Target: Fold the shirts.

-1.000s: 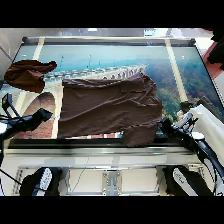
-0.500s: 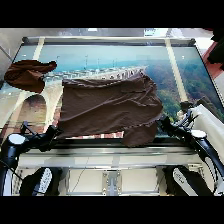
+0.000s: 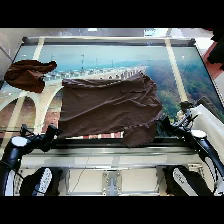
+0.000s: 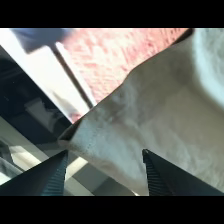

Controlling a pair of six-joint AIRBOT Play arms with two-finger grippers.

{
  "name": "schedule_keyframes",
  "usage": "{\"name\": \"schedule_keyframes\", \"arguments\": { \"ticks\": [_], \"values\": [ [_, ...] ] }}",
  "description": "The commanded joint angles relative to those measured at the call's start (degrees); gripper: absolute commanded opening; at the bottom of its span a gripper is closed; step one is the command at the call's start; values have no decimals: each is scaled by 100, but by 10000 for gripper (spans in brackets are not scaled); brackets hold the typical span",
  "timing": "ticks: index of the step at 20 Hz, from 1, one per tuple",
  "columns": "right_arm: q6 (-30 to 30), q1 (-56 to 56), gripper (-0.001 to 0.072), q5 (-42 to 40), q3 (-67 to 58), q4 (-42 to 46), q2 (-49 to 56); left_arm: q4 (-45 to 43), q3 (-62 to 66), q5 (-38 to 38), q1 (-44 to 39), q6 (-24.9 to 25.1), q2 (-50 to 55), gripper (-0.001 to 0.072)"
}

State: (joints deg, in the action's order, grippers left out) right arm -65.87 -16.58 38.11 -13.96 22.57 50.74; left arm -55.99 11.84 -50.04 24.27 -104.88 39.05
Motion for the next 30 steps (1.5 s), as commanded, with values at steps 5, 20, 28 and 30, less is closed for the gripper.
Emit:
{"name": "schedule_keyframes", "arguments": {
  "ticks": [5,20,28,30],
  "values": [
    [2,2,29,15,-4,-59,-4,273,-391,315,2,-26,2,114],
    [938,-15,27,1534,-3239,319,-3167,3119,5143,-678,2,5141,-2,15],
    [-243,-15,27,568,-6054,2468,-3589,756,8199,-138,2,4450,-2,14],
    [-280,-15,26,527,-6290,2671,-3329,361,8380,-153,2,4120,0,13]
  ]
}}
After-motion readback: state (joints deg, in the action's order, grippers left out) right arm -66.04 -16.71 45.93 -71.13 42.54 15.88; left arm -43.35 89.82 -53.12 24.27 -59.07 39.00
